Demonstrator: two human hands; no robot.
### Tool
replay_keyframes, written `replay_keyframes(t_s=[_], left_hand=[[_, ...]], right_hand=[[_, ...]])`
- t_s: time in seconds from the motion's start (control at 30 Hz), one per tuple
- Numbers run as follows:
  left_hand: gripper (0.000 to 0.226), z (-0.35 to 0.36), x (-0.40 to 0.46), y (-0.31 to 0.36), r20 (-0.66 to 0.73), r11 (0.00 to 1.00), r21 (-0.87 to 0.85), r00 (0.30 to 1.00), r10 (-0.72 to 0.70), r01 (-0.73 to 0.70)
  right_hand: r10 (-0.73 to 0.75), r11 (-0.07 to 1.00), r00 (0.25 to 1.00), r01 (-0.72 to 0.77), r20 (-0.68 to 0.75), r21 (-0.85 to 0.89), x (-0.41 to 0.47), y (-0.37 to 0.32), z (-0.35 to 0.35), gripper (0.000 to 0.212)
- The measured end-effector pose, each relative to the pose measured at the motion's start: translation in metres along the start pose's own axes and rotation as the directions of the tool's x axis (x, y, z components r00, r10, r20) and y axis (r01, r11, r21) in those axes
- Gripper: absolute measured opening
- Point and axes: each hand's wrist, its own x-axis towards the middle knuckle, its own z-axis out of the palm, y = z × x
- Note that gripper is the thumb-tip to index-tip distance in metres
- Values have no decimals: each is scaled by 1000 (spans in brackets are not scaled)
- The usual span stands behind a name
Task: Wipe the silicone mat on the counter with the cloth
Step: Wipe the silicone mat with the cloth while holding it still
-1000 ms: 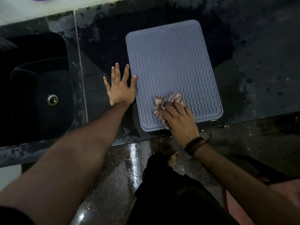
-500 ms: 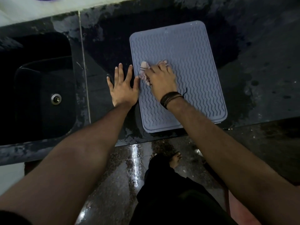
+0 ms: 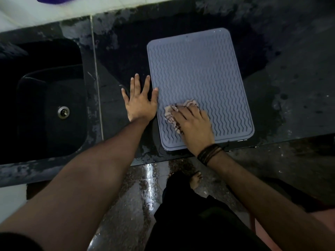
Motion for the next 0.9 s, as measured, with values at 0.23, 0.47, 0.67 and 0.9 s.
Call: replay_keyframes(t_s=[0.23, 0.47, 0.67, 0.9], left_hand=[[62, 0, -1, 0, -4, 1000, -5, 1000, -4, 4], [62, 1, 1, 0, 2, 1000, -9, 1000, 1, -1], [63, 1, 2, -2, -2, 1000, 15, 1000, 11, -11], [63, 2, 2, -1, -17, 1000, 24, 1000, 2, -1]], right_hand=[[-22, 1000, 997, 23, 74, -2, -20, -19, 25, 52], [-102, 993, 990, 97, 95, 60, -55, -10, 12, 54], [47, 997, 994, -40, -103, 67, 32, -4, -22, 60], [22, 994, 998, -16, 55, -108, 102, 2, 0, 62]])
